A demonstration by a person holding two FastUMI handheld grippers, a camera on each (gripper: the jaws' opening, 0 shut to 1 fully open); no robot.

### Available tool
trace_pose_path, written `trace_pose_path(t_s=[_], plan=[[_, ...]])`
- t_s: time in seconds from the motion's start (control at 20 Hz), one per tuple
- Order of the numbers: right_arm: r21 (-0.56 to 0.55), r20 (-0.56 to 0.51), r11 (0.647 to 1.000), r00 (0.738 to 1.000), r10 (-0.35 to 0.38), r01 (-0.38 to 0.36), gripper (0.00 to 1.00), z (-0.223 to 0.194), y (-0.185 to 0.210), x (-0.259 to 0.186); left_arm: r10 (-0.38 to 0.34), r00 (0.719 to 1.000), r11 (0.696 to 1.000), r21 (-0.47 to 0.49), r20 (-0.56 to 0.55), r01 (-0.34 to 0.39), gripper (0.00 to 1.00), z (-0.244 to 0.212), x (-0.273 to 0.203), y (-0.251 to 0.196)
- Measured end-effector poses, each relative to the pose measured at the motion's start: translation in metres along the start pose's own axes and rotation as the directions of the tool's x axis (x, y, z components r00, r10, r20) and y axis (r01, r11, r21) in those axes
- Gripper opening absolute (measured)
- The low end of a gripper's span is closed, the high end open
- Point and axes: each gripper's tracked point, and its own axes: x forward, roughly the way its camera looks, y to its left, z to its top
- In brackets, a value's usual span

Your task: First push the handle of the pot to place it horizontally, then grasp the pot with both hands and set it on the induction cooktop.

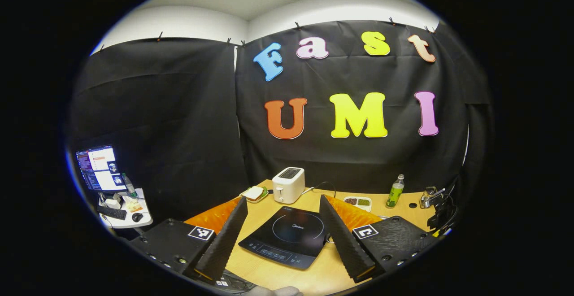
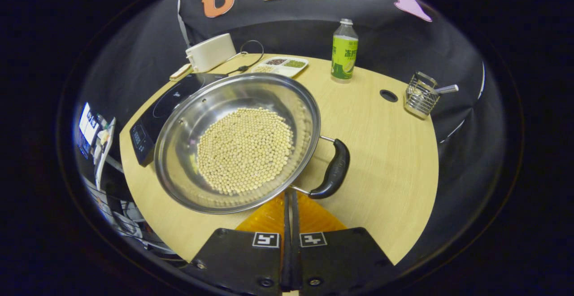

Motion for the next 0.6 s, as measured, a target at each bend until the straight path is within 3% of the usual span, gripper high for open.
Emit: trace_pose_path(t_s=[0.05, 0.6], plan=[[0.002, 0.0, 1.0, 1.0, -0.001, 0.001, 0.0, 0.0, 0.0, 0.001, -0.002, 1.0, 1.0, 0.005, 0.001, 0.002, 0.96, 0.0, 0.001, -0.001], [0.031, -0.003, 0.996, 0.996, -0.088, 0.088, 0.04, -0.01, -0.01, -0.01, -0.063, 0.998, 0.998, 0.015, -0.001, 0.063, 0.96, -0.005, 0.015, -0.002]])
